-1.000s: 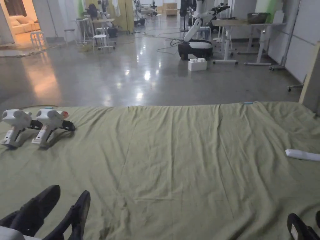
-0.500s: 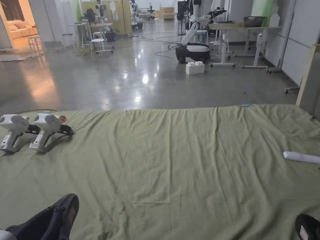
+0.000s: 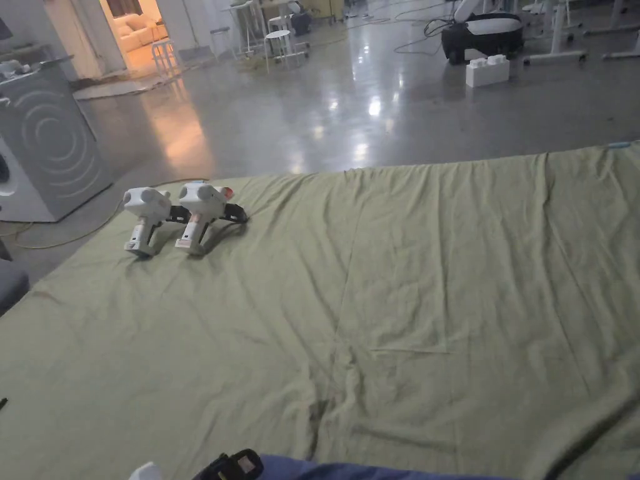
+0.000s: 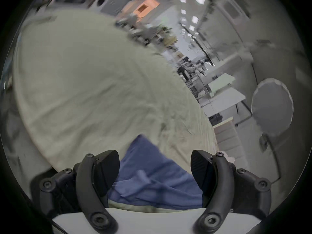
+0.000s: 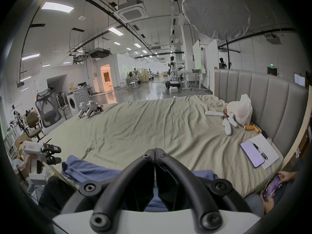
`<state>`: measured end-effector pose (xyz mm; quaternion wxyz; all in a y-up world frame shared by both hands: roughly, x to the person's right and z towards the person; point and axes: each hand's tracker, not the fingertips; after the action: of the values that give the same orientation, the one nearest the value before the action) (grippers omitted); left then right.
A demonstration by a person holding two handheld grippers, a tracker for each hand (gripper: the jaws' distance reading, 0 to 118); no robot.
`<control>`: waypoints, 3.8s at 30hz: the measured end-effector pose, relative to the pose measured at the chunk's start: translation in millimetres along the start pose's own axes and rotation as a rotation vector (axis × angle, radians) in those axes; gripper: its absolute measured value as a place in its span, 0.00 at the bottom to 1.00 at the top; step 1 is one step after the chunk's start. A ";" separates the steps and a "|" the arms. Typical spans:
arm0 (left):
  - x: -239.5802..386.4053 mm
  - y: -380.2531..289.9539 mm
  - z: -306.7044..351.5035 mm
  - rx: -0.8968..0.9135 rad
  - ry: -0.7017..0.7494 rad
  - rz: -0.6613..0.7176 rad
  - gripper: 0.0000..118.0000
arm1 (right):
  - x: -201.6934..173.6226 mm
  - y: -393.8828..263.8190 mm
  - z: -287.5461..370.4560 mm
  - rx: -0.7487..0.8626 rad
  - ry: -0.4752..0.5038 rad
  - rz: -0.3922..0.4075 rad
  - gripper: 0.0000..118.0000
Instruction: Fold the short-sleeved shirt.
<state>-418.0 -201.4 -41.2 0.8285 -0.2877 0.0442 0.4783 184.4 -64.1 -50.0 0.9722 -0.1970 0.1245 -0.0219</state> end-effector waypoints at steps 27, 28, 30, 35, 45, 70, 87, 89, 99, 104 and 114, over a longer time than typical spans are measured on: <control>62.6 25.6 53.1 0.185 0.062 -0.231 0.04 | 19.5 -9.9 3.0 -0.069 -0.010 -0.110 0.00; 66.3 29.6 55.5 0.159 0.098 -0.287 0.04 | 20.6 -11.1 1.8 -0.070 -0.008 -0.120 0.00; 96.4 14.3 52.2 0.152 0.061 -0.413 0.04 | 21.8 -12.9 -0.9 -0.074 -0.008 -0.137 0.00; 155.3 -60.3 -0.5 0.010 -0.094 -0.530 0.04 | 21.4 -12.4 5.3 -0.062 -0.017 -0.163 0.00; 177.4 -180.9 -123.3 -0.357 -0.072 -0.643 0.55 | 38.3 -28.4 30.4 -0.101 -0.106 -0.156 0.00; 148.2 -182.0 -144.6 -0.435 -0.146 -0.355 0.19 | 37.4 -42.2 24.6 -0.142 -0.095 -0.187 0.00; 27.0 -83.0 -84.0 -0.260 -0.192 0.075 0.54 | 22.8 -38.5 10.9 -0.159 -0.012 -0.176 0.00; 16.5 -83.2 -90.3 -0.229 -0.216 0.114 0.36 | 23.3 -37.7 13.2 -0.157 -0.018 -0.169 0.00; 31.5 -51.9 -41.5 -0.094 -0.213 0.049 0.08 | 31.8 -36.3 14.9 -0.154 -0.029 -0.199 0.00; 94.5 -17.4 9.5 -0.043 -0.193 -0.211 0.08 | 32.3 -37.3 10.3 -0.153 -0.017 -0.196 0.00; 227.2 -168.5 -86.5 -0.303 -0.347 -0.480 0.08 | 37.5 -44.0 27.5 -0.139 -0.036 -0.227 0.00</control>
<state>-140.3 -135.5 -119.0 0.8605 -0.3241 -0.2385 0.3123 227.9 -97.7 -17.2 0.9496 -0.2769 0.0854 -0.1196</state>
